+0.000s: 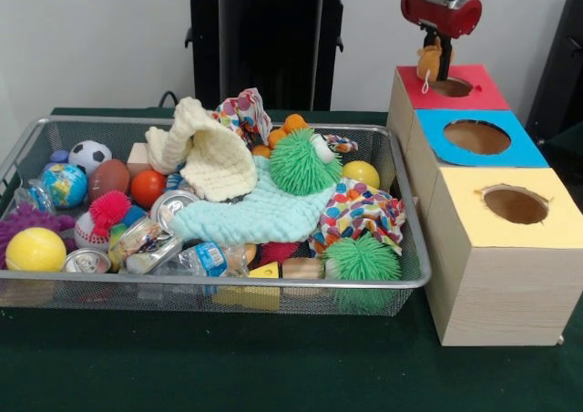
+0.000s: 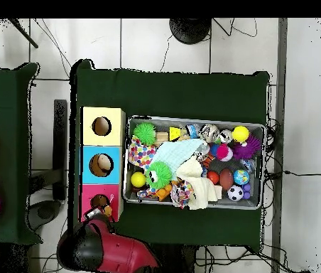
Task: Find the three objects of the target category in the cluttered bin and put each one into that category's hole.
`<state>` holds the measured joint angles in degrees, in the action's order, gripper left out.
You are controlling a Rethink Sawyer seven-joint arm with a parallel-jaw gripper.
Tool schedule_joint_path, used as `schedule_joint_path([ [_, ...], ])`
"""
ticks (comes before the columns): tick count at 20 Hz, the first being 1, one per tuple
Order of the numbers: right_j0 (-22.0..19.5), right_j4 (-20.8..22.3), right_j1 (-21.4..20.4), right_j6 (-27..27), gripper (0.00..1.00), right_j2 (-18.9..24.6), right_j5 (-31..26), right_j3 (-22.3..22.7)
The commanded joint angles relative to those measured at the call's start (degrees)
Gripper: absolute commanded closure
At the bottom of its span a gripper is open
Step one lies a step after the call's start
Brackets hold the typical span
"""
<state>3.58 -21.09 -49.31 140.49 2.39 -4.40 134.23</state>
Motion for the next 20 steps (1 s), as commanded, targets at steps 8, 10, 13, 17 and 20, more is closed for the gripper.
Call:
schedule_joint_path([
  [8, 7.29, -8.20, 5.11, 13.35, 1.00, 3.52, 5.04, -9.87],
  [10, 7.69, -8.63, 5.29, 13.02, 1.00, 2.98, 4.99, -10.07],
  [13, 7.89, -8.90, 4.55, 11.89, 1.00, 2.05, 3.37, -10.35],
  [17, 7.78, -8.73, 4.49, 10.54, 1.00, 1.21, 1.91, -11.09],
  [20, 8.46, -8.65, 3.58, 9.84, 1.00, -0.46, -0.88, -11.65],
])
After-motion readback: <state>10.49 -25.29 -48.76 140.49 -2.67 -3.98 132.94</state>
